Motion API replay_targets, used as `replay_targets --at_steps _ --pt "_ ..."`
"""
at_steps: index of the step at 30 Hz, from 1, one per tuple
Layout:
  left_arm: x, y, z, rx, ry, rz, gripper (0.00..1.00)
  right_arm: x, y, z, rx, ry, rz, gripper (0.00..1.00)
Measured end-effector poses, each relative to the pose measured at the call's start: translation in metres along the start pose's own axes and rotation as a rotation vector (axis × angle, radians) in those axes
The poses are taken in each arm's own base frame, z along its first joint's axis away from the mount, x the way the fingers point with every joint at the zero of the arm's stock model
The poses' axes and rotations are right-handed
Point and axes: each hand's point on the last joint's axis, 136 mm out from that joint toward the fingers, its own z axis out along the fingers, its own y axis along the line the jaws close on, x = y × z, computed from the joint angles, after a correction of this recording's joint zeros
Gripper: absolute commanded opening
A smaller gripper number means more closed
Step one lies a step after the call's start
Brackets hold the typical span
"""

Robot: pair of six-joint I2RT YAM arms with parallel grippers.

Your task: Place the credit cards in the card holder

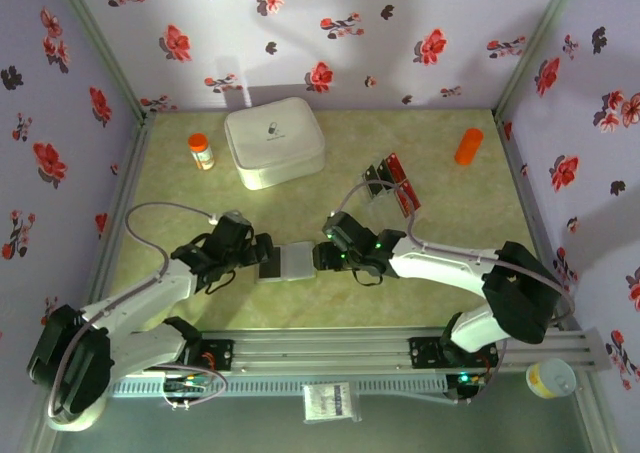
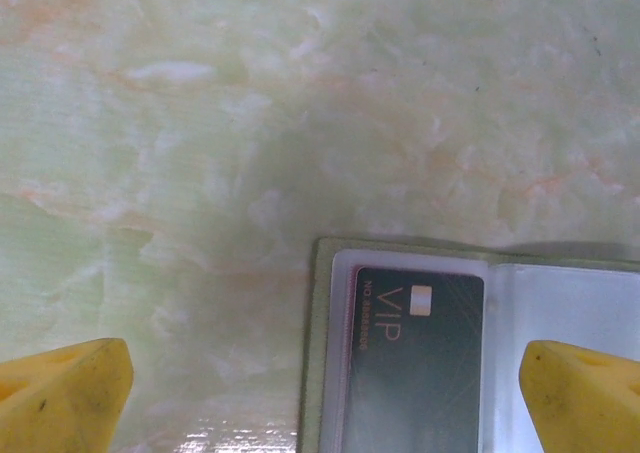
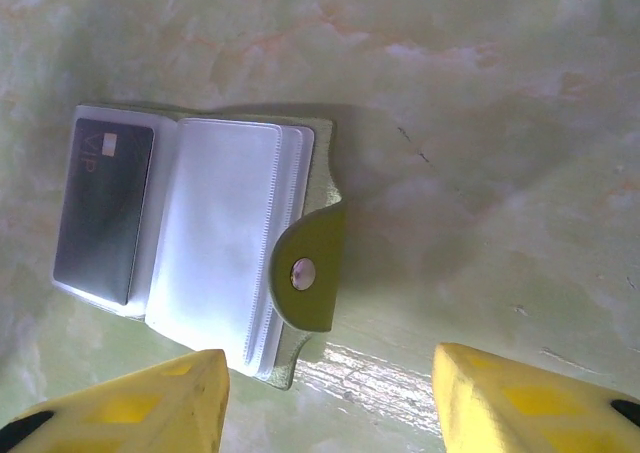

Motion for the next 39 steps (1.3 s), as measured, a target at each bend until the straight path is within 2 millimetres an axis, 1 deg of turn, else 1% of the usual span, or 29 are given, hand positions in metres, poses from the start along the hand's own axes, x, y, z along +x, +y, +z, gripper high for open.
replay_targets --at_steps 5,9,13,17,23,29,31,33,37,39 --pt "-0.009 -0.005 0.000 0.019 -0.013 0.001 1.00 0.004 0.004 0.006 0.017 0.021 -0.033 0.57" --pt "-0.011 -0.004 0.002 0.029 -0.004 -0.012 1.00 0.001 0.005 0.008 0.051 0.023 -0.059 0.58" --pt "-0.011 -0.005 0.003 0.043 0.005 -0.015 1.00 -0.005 0.000 0.006 0.092 0.006 -0.072 0.58" --pt "-0.010 -0.006 0.007 0.053 0.019 -0.019 1.00 -0.004 -0.007 0.012 0.132 0.006 -0.076 0.57" --pt "-0.005 -0.007 0.011 0.059 0.046 -0.016 1.00 -0.001 -0.019 0.019 0.187 0.015 -0.079 0.50" --pt "-0.005 -0.009 0.012 0.068 0.053 -0.012 1.00 -0.002 -0.021 0.019 0.199 0.006 -0.075 0.48" --pt "-0.004 -0.009 0.013 0.067 0.058 -0.012 1.00 -0.003 -0.020 0.017 0.194 0.000 -0.064 0.48" --pt "-0.004 -0.009 0.014 0.071 0.059 -0.012 1.00 -0.007 -0.017 0.012 0.179 -0.017 -0.053 0.49" --pt "-0.006 -0.012 0.014 0.082 0.052 -0.013 1.00 -0.020 -0.005 -0.004 0.123 -0.074 -0.037 0.53" --pt "-0.007 -0.013 0.014 0.086 0.048 -0.014 1.00 -0.023 0.000 -0.006 0.104 -0.088 -0.036 0.55"
